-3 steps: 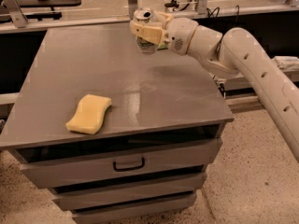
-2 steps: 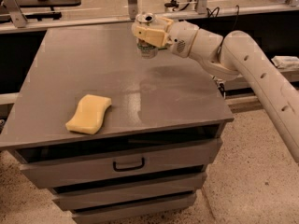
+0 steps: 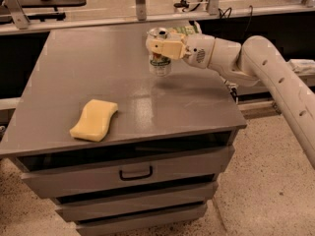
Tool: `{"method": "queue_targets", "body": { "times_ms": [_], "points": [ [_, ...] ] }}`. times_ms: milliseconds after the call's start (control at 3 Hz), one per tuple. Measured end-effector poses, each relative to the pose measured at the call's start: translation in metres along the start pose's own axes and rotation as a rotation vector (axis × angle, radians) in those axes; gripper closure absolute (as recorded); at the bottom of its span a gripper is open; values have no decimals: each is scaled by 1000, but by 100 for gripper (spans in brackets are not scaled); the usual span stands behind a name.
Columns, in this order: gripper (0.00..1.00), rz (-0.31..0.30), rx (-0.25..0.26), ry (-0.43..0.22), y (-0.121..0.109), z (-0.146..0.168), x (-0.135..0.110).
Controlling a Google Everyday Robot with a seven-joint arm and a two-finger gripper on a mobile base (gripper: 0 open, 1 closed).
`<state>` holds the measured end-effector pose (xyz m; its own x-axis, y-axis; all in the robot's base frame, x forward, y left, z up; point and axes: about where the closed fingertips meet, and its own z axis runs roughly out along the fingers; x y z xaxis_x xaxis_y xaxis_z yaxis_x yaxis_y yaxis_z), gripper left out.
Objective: Place 7up can upright
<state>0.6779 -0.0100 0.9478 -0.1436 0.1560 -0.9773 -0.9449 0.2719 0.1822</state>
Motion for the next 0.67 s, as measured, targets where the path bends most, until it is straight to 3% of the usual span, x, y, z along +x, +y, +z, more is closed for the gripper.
{"method": "queue_targets", "body": {
  "times_ms": [333,667],
  "points": [
    [100,38,-54,58,5,-8,14],
    [82,22,-123,94,9,-13,29]
  ]
}}
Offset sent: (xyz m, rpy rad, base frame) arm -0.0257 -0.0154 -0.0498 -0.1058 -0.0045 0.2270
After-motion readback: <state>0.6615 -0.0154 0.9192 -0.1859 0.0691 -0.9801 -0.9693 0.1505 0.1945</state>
